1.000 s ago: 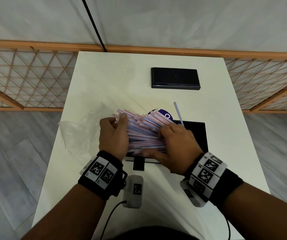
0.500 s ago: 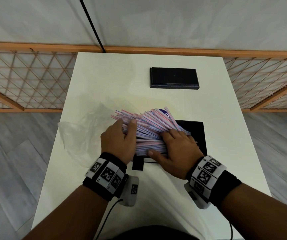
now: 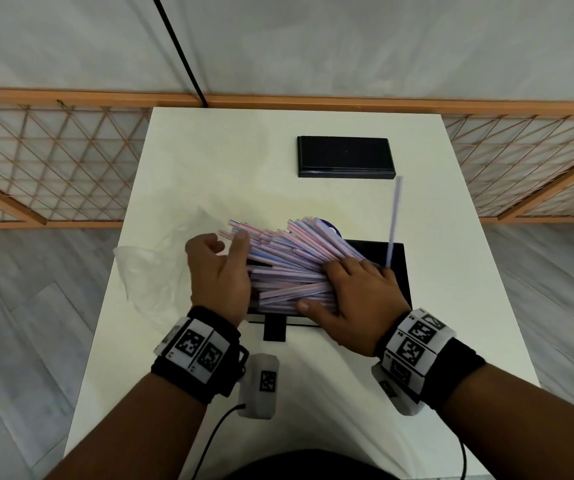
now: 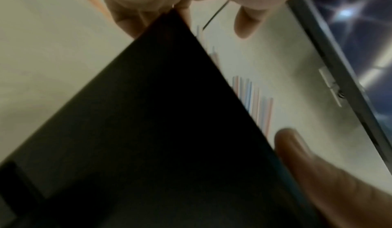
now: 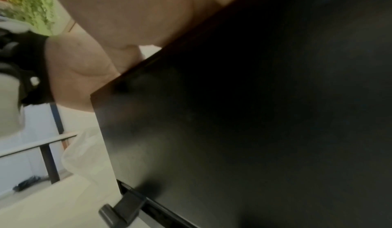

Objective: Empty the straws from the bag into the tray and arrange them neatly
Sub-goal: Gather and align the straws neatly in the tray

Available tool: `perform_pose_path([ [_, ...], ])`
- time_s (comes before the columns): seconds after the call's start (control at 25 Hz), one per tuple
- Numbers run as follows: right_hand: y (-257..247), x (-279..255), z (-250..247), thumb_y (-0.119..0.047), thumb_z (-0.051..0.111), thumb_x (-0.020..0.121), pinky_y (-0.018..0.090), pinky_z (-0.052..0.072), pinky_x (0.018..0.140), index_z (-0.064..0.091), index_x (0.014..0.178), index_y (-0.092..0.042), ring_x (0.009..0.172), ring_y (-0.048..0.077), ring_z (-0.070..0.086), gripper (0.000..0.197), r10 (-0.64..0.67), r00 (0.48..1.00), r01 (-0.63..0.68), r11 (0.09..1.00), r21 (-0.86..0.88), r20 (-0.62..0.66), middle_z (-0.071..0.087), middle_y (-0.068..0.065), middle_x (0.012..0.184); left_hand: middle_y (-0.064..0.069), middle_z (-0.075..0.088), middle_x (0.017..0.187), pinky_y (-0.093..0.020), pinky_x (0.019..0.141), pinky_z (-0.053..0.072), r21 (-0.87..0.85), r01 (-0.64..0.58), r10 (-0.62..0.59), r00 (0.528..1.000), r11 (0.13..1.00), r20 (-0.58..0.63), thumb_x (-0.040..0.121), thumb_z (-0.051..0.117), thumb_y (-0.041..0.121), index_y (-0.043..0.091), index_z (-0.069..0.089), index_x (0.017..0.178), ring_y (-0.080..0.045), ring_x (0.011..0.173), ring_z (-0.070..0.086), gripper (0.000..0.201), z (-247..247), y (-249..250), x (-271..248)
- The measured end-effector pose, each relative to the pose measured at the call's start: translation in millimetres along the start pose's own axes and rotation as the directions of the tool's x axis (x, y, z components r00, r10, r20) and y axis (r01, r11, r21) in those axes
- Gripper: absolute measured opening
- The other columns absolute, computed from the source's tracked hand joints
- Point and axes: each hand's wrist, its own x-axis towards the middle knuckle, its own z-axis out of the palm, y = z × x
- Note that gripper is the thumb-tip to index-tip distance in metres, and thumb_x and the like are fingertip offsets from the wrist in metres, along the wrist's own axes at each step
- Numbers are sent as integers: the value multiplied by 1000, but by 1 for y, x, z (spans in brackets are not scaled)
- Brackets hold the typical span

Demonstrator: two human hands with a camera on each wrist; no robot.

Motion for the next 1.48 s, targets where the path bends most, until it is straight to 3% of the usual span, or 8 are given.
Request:
perform_pose_path([
  [0.16, -8, 3, 1, -82, 13, 82, 49, 36, 100, 48, 120, -28, 118, 29, 50, 75, -4, 999, 5, 999, -48, 34, 55, -1, 123, 20, 51, 96, -19, 82, 34, 104, 37, -63, 965, 994, 253, 103, 35, 50, 20, 45, 121, 7, 84, 49, 36, 8, 4, -5],
  [0.36, -12, 6, -1, -65, 20, 88, 43, 39, 95, 53, 115, -24, 109, 27, 51, 59, -48, 999, 48, 999, -17, -4, 54, 0, 116, 1, 57, 112, -20, 73, 35, 246, -51, 10, 987, 968, 162, 99, 47, 51, 14, 43, 114, -17, 93, 56, 40, 6, -4, 1],
  [0.52, -5, -9, -17, -56, 44, 86, 39, 48, 86, 60, 112, -18, 95, 26, 55, 49, -183, 960, 202, 977, 70, -212, 59, 2, 104, 0, 59, 109, -9, 61, 37, 253, -108, 51, 974, 962, 222, 93, 60, 48, 16, 41, 112, -6, 81, 57, 41, 6, -11, -1],
  [0.64, 5, -33, -27, -47, 52, 84, 32, 50, 68, 62, 96, -18, 80, 21, 56, 33, -243, 927, 290, 947, 136, -285, 58, -2, 88, 2, 60, 106, -16, 71, 37, 278, -152, 85, 967, 949, 238, 93, 65, 40, 19, 42, 111, -13, 88, 57, 36, 7, -15, -1],
  [0.8, 38, -54, -35, -45, 64, 82, 26, 42, 50, 53, 66, -21, 51, 13, 49, 31, -57, 962, 120, 967, 225, -268, 50, -10, 55, 15, 60, 92, -14, 66, 40, 103, -60, 42, 986, 993, 163, 97, 53, 28, 20, 48, 112, 3, 78, 56, 18, 3, -9, -3],
  [0.96, 74, -36, -50, -49, 70, 81, 27, 35, 60, 58, 83, -18, 61, 18, 58, 33, 275, 918, -190, 937, 293, -285, 60, -9, 61, 10, 61, 88, -30, 82, 47, -135, 56, -42, 994, 989, 103, 79, 49, 45, 14, 54, 110, -6, 80, 59, 44, 6, -3, 8],
  [1.16, 95, 8, -64, -60, 56, 87, 28, 35, 71, 54, 128, -20, 77, 20, 57, 57, 268, 949, -218, 938, 269, -167, 61, -3, 74, -1, 56, 95, -43, 86, 47, -341, 246, -228, 969, 907, 94, 58, 64, 60, 19, 56, 104, -17, 86, 53, 62, 11, 8, 19],
  [1.48, 69, 25, -85, -25, 59, 96, 11, 37, 62, 60, 85, -21, 58, -2, 53, 12, 16, 980, 72, 903, 424, -200, 61, -23, 64, 6, 57, 93, -37, 84, 48, -335, 157, -141, 987, 929, 70, 91, 59, 32, 16, 52, 114, -13, 85, 57, 29, 16, 11, 6],
])
